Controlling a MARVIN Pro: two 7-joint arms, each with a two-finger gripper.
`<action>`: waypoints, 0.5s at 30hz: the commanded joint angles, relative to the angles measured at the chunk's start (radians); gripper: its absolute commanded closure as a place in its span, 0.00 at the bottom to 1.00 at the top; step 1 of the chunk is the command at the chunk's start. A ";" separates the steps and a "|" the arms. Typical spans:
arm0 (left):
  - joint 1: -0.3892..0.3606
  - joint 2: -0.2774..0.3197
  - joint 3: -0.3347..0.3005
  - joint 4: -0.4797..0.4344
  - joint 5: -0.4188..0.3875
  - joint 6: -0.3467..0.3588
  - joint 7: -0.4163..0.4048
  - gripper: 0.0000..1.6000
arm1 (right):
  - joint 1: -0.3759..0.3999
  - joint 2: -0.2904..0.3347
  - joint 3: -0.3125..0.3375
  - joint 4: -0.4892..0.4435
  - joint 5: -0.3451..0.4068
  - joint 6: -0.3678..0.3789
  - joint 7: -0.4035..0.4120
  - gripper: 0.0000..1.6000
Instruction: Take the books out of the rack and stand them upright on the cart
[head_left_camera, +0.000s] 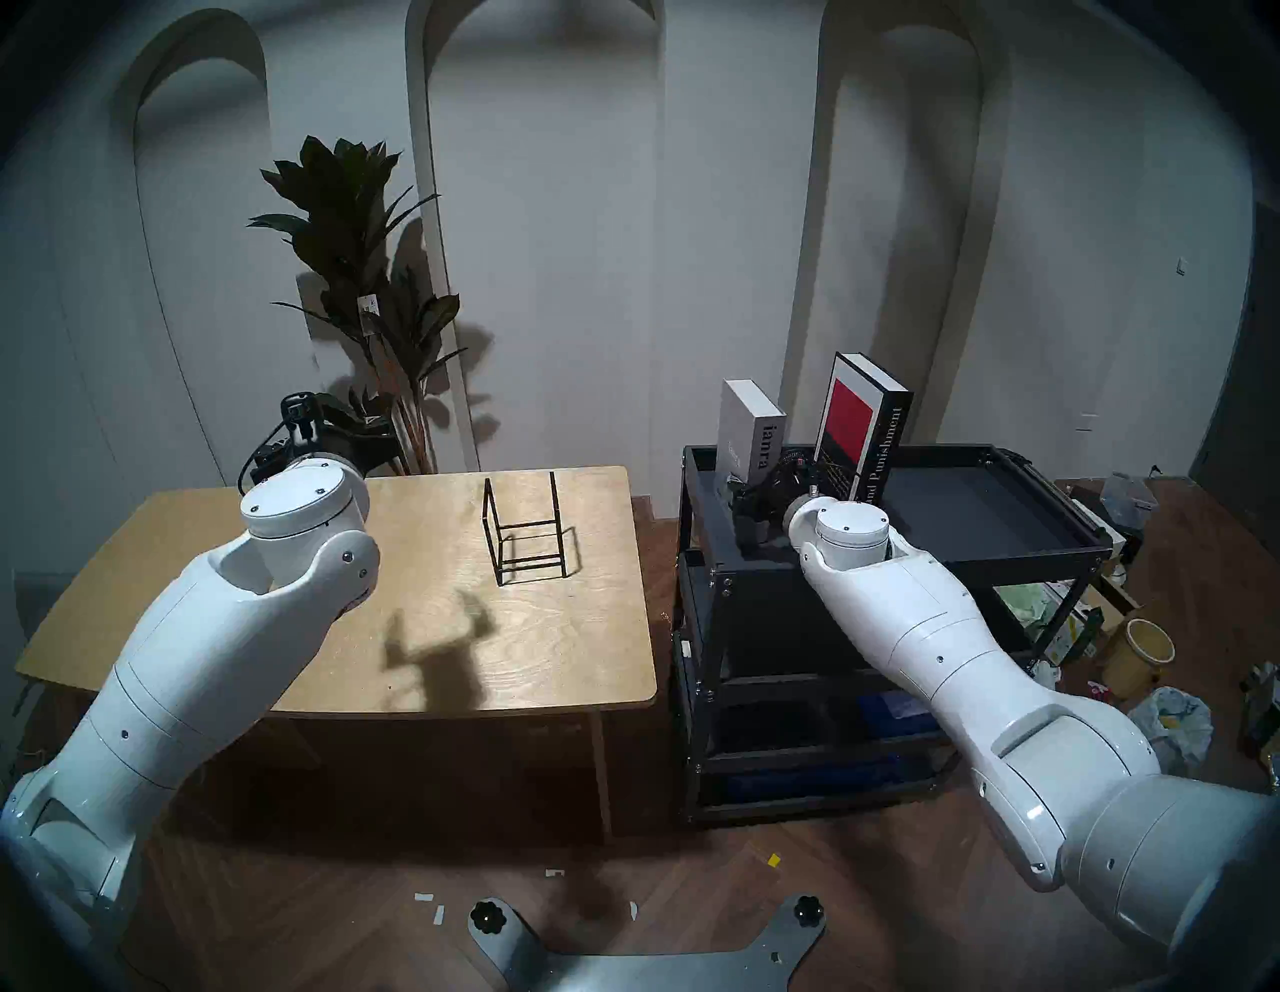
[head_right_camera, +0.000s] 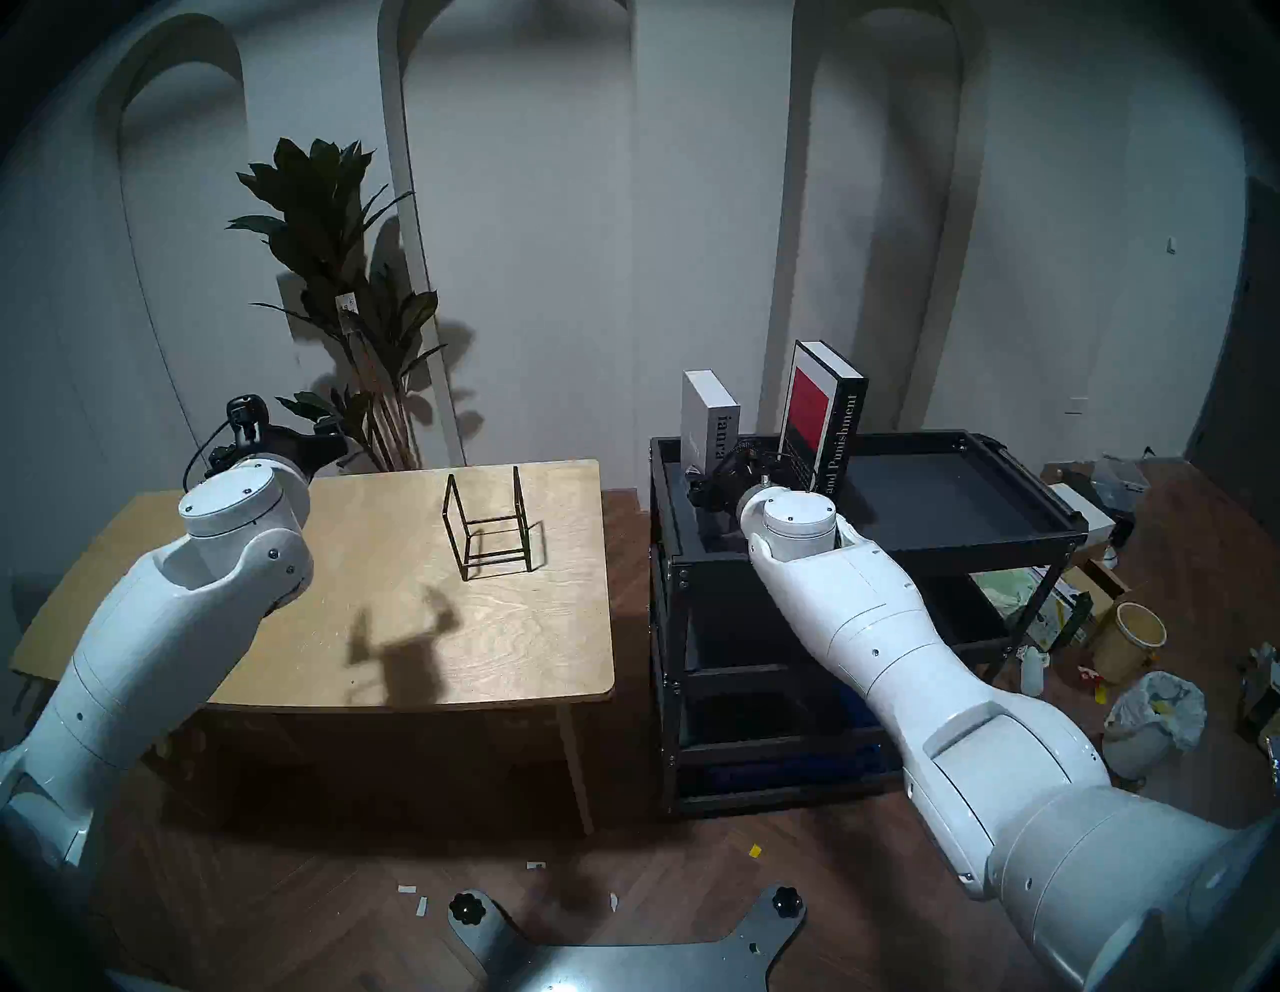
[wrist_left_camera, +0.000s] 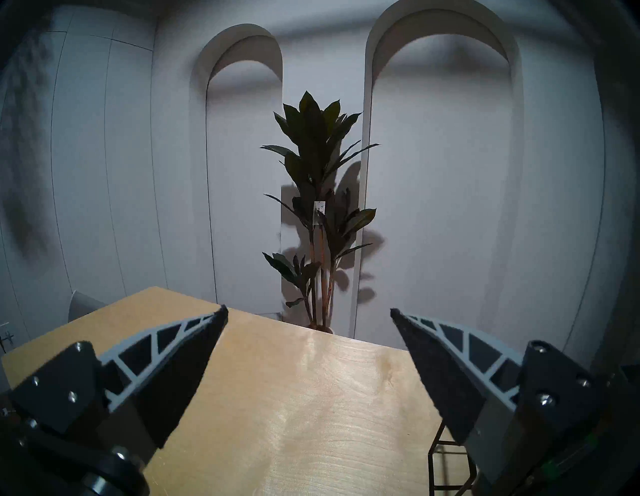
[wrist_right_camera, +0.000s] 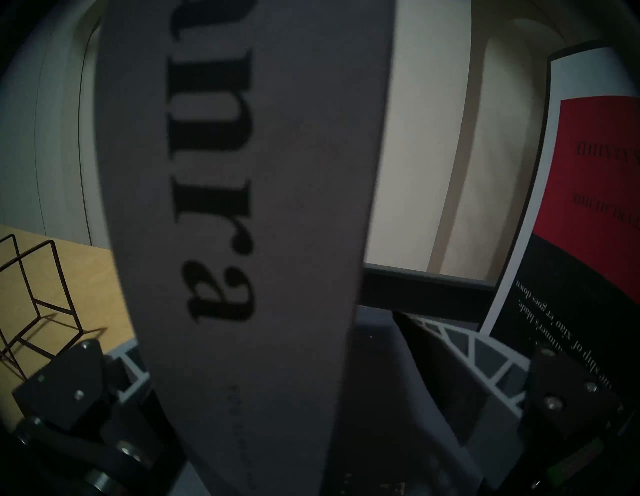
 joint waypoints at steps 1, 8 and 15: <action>-0.027 -0.004 -0.004 -0.001 0.002 0.003 -0.008 0.00 | -0.050 0.020 0.028 -0.109 0.026 -0.004 -0.011 0.00; -0.021 0.005 0.011 0.001 0.028 0.000 -0.021 0.00 | -0.126 0.041 0.047 -0.211 0.052 -0.005 -0.029 0.00; -0.006 0.029 0.029 -0.005 0.047 0.003 -0.044 0.00 | -0.196 0.063 0.063 -0.291 0.068 -0.025 -0.048 0.00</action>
